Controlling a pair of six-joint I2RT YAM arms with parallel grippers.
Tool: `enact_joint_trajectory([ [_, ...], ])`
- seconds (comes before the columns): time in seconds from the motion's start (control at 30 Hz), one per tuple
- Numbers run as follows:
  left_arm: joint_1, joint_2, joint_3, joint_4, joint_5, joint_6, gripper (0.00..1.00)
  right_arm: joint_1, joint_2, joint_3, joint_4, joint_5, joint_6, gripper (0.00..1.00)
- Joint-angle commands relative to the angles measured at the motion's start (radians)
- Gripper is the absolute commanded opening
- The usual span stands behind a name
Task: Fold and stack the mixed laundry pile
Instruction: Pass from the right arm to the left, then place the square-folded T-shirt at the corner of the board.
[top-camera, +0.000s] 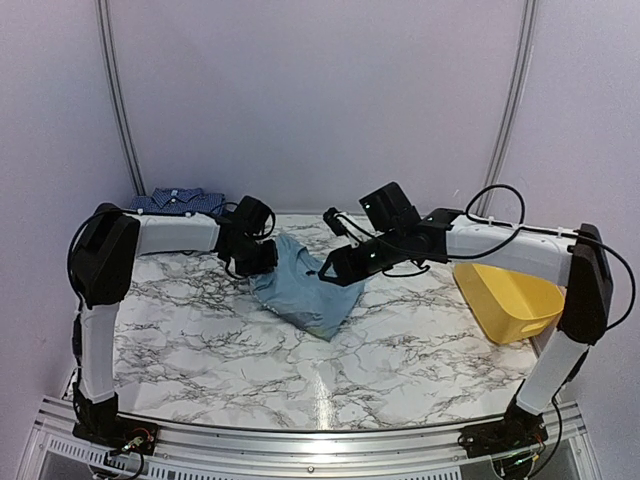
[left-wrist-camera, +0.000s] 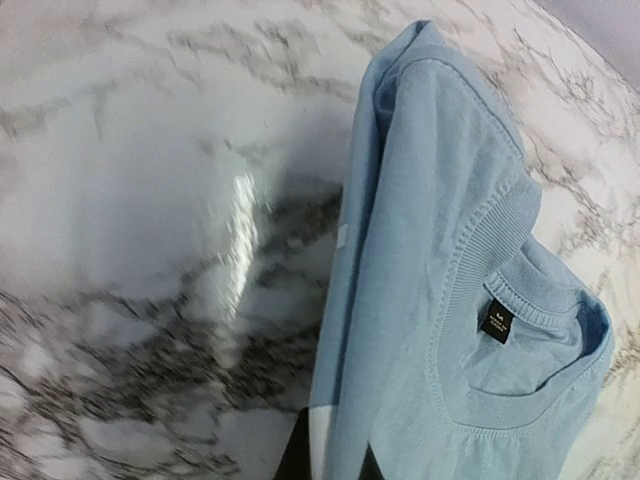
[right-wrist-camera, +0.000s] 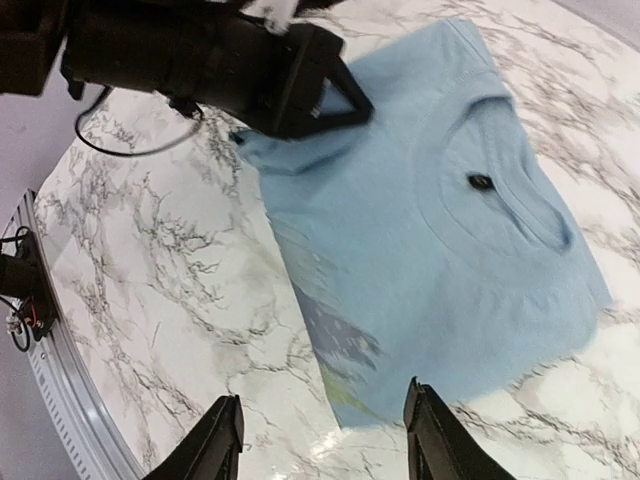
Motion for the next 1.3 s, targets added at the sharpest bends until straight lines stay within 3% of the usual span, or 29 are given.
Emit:
enact_joint_trajectory([
  [0.0, 0.053, 0.078, 0.235, -0.361, -0.245, 0.301, 0.0, -0.068, -0.055, -0.062, -0.056, 0.029, 0.006, 0.51],
  [0.27, 0.102, 0.239, 0.591, -0.444, -0.417, 0.511, 0.0, -0.132, -0.09, -0.08, -0.119, 0.023, -0.033, 0.51],
  [0.5, 0.119, 0.338, 0.848, -0.457, -0.488, 0.576, 0.0, -0.146, -0.057, -0.053, -0.158, 0.009, -0.069, 0.51],
  [0.7, 0.156, 0.314, 0.926, -0.455, -0.497, 0.608, 0.0, -0.146, -0.049, -0.066, -0.13, 0.003, -0.064, 0.51],
  [1.27, 0.191, 0.157, 0.967, -0.45, -0.49, 0.624, 0.0, -0.146, -0.015, -0.048, -0.081, -0.031, -0.025, 0.51],
])
